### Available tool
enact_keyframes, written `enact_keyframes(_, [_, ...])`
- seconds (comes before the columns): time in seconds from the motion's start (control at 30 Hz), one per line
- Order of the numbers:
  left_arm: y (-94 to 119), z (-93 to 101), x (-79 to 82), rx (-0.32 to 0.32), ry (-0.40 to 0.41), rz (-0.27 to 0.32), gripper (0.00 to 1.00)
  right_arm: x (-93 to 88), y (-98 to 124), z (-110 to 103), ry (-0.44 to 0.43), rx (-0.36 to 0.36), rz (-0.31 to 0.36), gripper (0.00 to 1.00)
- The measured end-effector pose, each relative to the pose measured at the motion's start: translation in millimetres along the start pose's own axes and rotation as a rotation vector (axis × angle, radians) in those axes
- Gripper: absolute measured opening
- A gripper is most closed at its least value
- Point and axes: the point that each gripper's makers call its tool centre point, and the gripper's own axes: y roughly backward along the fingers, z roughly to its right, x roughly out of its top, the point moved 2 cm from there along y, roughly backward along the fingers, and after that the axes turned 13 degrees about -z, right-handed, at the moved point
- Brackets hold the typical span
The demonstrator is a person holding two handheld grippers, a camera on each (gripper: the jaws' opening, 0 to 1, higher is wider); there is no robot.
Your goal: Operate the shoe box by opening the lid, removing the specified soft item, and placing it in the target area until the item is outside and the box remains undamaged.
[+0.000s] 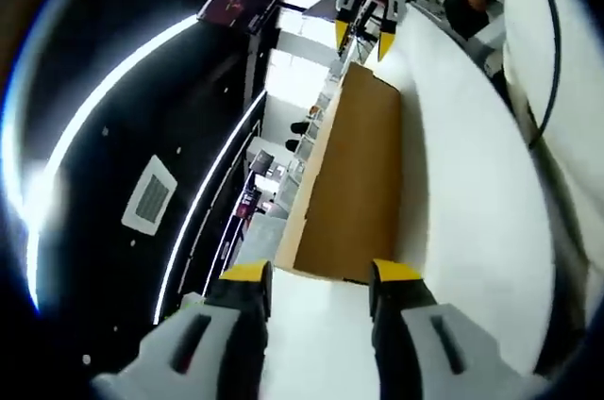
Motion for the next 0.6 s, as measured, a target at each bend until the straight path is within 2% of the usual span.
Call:
enact_keyframes(0.13, [-1, -2.9, -1.3, 0.035, -0.059, -0.02, 0.4, 0.0, -2, -1, 0.004, -0.007, -0.009, 0.33])
enact_keyframes(0.23, [0, -0.4, -0.8, 0.031, -0.052, -0.022, 0.28, -0.8, -4, -2, -0.008, -0.011, -0.01, 0.33])
enact_keyframes(0.37, [0, 1.5, 0.0, 0.025, -0.046, -0.021, 0.32, -1.4, -4, -3, -0.019, -0.01, -0.009, 0.31])
enact_keyframes(0.4, [-3, 2.3, 4.1, 0.035, -0.069, -0.025, 0.33, -7.0, -10, -6, -0.033, -0.011, -0.01, 0.32])
enact_keyframes(0.47, [-5, 2.7, 5.6, 0.024, -0.044, -0.02, 0.35, -9.8, -14, -7, -0.036, -0.012, -0.008, 0.32])
enact_keyframes(0.6, [-9, 3.0, 4.2, 0.034, -0.051, -0.035, 0.36, -13.9, -16, -6, -0.037, -0.019, -0.011, 0.32])
